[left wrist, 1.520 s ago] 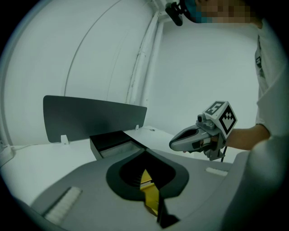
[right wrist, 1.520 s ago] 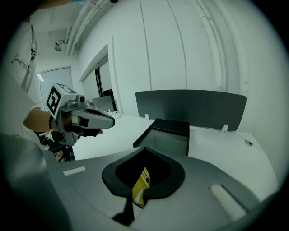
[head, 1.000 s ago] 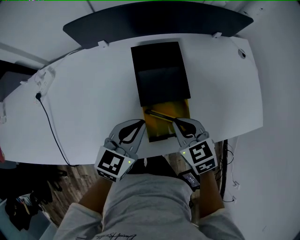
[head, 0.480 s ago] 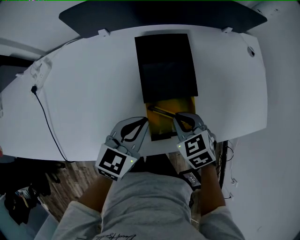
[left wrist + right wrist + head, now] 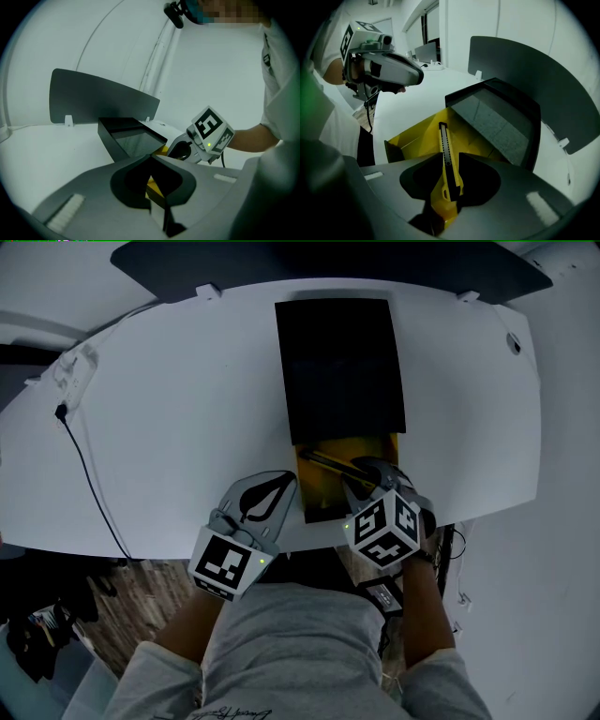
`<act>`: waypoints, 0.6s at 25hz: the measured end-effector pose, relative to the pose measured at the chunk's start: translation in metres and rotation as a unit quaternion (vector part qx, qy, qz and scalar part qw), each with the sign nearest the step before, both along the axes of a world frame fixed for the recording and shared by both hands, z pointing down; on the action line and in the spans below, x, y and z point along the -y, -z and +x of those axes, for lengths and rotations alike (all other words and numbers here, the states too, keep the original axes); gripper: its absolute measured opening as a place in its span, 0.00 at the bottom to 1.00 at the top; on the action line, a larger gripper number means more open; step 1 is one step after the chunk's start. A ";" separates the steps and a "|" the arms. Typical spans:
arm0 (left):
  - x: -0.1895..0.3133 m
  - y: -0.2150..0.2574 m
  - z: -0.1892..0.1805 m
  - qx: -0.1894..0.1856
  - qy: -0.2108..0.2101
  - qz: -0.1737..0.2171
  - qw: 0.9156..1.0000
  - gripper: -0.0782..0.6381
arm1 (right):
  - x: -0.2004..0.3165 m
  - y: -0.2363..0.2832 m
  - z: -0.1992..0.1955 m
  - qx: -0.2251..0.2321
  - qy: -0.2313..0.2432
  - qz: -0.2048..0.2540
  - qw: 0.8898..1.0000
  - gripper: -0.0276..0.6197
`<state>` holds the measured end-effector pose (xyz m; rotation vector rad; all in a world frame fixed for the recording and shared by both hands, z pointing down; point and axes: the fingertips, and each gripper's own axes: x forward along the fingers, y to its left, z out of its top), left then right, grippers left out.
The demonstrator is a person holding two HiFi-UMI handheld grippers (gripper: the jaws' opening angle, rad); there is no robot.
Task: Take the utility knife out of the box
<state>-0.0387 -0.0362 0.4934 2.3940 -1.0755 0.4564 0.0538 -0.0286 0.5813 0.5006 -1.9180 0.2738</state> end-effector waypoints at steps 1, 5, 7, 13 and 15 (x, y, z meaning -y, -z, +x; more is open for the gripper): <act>0.000 -0.001 -0.001 0.000 0.002 -0.004 1.000 0.11 | -0.002 -0.004 0.000 -0.010 0.010 -0.005 1.000 0.24; -0.002 -0.005 -0.004 0.000 0.008 -0.022 1.000 0.11 | -0.004 -0.015 -0.002 -0.034 0.036 -0.018 0.999 0.28; -0.002 -0.007 -0.007 0.001 0.010 -0.016 1.000 0.11 | -0.004 -0.019 -0.003 -0.040 0.043 -0.022 0.998 0.29; -0.003 -0.014 -0.013 0.001 0.015 -0.007 1.000 0.11 | -0.004 -0.029 -0.004 -0.062 0.065 -0.038 0.995 0.29; -0.003 -0.016 -0.015 0.002 0.017 -0.008 1.000 0.11 | -0.006 -0.032 -0.005 -0.065 0.070 -0.045 0.994 0.29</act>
